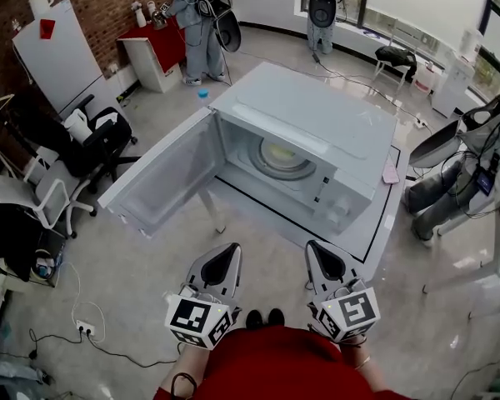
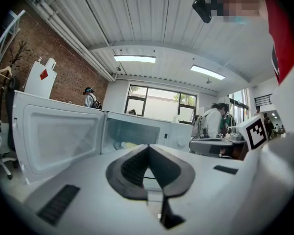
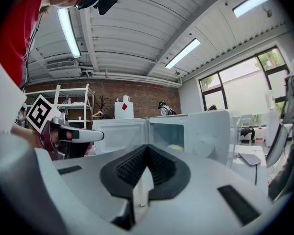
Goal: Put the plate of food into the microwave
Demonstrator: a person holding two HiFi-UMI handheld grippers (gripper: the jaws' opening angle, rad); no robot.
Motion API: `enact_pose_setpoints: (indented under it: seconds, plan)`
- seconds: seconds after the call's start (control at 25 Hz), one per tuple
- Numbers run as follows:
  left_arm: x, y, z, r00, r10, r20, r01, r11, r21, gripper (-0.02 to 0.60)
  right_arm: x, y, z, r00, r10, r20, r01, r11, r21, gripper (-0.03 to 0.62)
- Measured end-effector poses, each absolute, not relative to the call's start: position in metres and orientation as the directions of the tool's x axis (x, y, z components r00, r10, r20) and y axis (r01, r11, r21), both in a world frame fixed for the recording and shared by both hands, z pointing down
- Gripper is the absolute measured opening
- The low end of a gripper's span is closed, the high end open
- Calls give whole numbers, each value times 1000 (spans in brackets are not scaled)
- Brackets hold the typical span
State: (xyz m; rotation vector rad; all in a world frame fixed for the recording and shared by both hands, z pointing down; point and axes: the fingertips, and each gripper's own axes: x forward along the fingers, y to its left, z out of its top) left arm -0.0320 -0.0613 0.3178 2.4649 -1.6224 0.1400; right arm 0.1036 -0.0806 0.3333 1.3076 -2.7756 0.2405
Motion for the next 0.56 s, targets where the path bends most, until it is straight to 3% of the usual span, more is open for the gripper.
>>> enact_pose_setpoints:
  seconds: [0.56]
  plan:
    - [-27,-64,319,395,-901,176,-918,-379,118,9,109,-80,333,-626,-772,109,-779,619,-94,14]
